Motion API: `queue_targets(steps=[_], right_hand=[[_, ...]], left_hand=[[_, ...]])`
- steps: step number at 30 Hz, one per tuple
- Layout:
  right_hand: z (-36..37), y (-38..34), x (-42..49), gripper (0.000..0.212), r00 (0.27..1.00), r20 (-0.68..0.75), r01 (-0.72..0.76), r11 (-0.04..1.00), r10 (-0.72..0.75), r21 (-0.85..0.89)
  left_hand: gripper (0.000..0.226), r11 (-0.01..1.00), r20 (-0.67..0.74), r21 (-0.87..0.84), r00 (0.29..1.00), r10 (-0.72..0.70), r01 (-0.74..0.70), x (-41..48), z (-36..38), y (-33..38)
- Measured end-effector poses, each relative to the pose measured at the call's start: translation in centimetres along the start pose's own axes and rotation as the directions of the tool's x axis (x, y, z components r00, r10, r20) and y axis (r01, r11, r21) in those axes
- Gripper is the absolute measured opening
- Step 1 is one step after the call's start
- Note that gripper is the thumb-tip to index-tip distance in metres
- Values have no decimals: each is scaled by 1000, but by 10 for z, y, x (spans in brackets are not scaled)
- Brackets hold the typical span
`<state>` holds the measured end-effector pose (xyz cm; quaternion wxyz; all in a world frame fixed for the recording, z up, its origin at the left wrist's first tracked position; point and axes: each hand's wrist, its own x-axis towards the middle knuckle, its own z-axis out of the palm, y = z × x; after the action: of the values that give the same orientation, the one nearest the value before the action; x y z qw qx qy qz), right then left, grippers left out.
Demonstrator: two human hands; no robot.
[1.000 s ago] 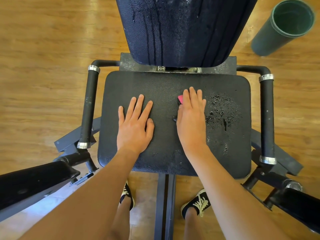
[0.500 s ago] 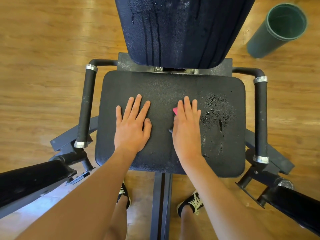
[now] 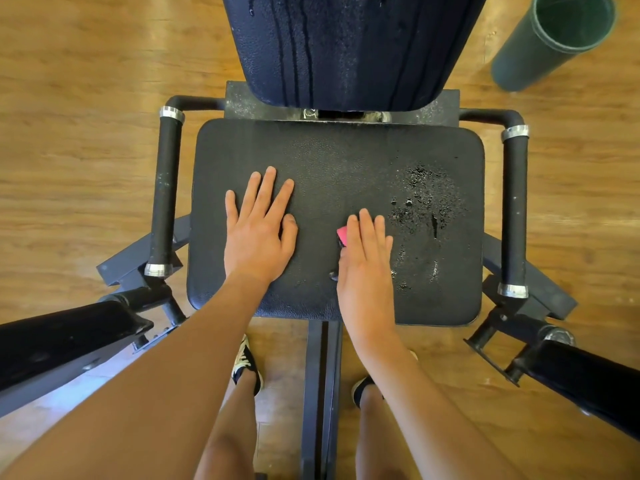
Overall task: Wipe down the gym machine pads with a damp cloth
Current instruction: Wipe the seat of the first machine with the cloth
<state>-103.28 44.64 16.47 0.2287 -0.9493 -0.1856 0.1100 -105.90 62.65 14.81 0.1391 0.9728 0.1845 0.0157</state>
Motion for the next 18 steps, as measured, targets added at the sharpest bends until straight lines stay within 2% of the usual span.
queue_targets(steps=[5,11,18], right_hand=[[1,1,-15,57,1000,8,-14,1000,14,-6],[-4,-3,15,70,1000,15,0,1000,0,-1],[1,1,2,57,1000,5,-15,1000,15,11]], left_hand=[[53,1000,-13,-8,1000,0,0,-1,1,2],[52,1000,-39,0,999,11,-11,1,3,-2],[52,1000,-48,-2,999,13,-13,-1,5,-1]])
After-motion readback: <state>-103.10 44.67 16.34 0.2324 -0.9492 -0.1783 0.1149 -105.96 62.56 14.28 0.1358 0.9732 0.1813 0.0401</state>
